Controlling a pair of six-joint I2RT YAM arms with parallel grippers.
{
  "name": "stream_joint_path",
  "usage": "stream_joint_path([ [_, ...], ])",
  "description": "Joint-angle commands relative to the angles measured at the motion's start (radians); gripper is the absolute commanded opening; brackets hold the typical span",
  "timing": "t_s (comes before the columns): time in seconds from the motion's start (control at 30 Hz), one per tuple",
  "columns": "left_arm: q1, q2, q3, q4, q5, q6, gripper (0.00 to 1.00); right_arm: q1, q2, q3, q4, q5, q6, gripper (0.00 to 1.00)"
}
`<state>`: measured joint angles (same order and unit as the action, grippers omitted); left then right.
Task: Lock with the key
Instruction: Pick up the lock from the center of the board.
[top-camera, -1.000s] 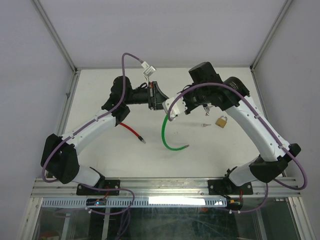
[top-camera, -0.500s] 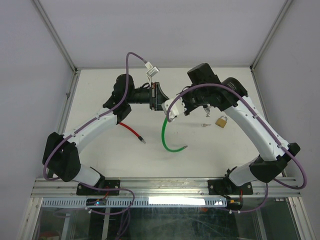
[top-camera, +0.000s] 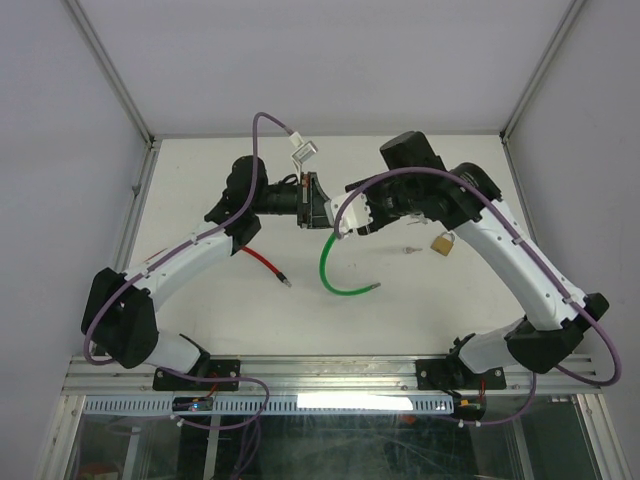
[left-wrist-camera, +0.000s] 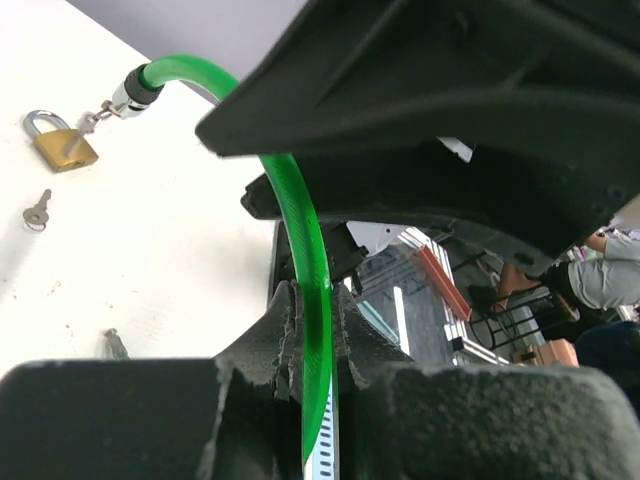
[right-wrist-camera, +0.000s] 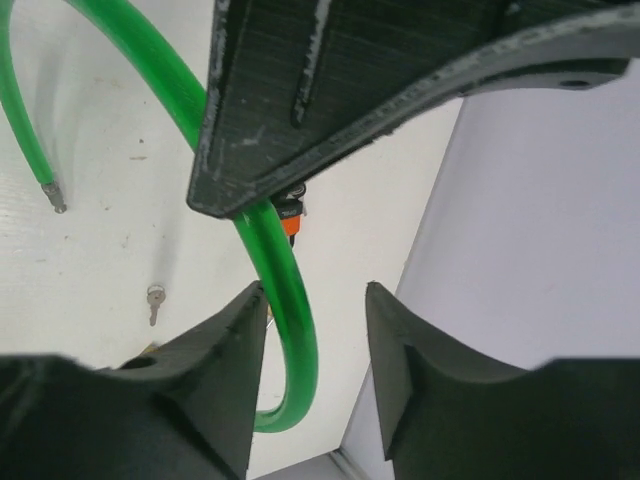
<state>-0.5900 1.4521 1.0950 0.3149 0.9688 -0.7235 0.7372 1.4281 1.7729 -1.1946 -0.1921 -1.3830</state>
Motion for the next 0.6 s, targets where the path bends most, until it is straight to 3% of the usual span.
stream_joint_path([
  [0.0, -0.004, -0.101, -0.040, 0.163, -0.015, 0.026, 0.00, -0.035, -0.103, -0.043, 0.145, -0.088, 0.149, 0.53],
  [0.17, 0.001, -0.142, -0.108, 0.263, -0.025, -0.011, 0.00, -0.213, -0.189, -0.132, 0.235, -0.288, 0.270, 0.63],
  [0.57, 0.006, -0.227, -0.193, 0.344, -0.044, -0.036, 0.00, -0.612, -0.278, -0.376, 0.405, -0.836, 0.445, 0.64],
])
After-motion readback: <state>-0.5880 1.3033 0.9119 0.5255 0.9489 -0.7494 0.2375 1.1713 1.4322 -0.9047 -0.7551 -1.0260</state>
